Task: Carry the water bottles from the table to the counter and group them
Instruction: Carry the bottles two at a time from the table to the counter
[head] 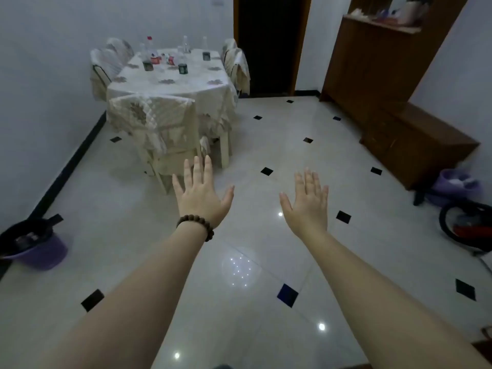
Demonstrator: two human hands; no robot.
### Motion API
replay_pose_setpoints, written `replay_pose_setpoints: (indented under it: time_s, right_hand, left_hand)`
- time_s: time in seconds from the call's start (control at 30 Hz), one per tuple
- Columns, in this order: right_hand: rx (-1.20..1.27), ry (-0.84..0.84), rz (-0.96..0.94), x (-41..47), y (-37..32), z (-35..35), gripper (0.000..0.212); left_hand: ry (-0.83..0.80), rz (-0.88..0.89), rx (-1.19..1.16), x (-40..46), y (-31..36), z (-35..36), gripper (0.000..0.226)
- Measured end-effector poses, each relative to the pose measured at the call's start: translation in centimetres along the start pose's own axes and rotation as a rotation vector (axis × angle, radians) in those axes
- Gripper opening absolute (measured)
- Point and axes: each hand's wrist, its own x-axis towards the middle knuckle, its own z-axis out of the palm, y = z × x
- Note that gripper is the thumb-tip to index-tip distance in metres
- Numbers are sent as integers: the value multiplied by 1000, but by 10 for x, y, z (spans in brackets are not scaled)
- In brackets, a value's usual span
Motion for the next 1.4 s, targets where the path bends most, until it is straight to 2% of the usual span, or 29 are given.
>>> replay_pose_setpoints:
  time_s: [0.2,0.43,0.77,1.03,1.4]
  right_hand:
    - [-9,-74,15,24,23,27,66]
    - [-25,-99,-5,105,41,67,65]
    - [-32,-102,-54,327,31,112,63]
    - [-12,-104,-47,463,35,142,64]
    - [2,-165,-149,700,57,232,64]
  left_hand:
    - [-42,-34,22,18,6,37,80]
    - [-62,-73,47,87,10,87,80]
    - [-66,-118,53,292,21,148,80]
    - [-73,-145,76,424,32,193,81]
    - [-60,-271,89,632,56,290,80]
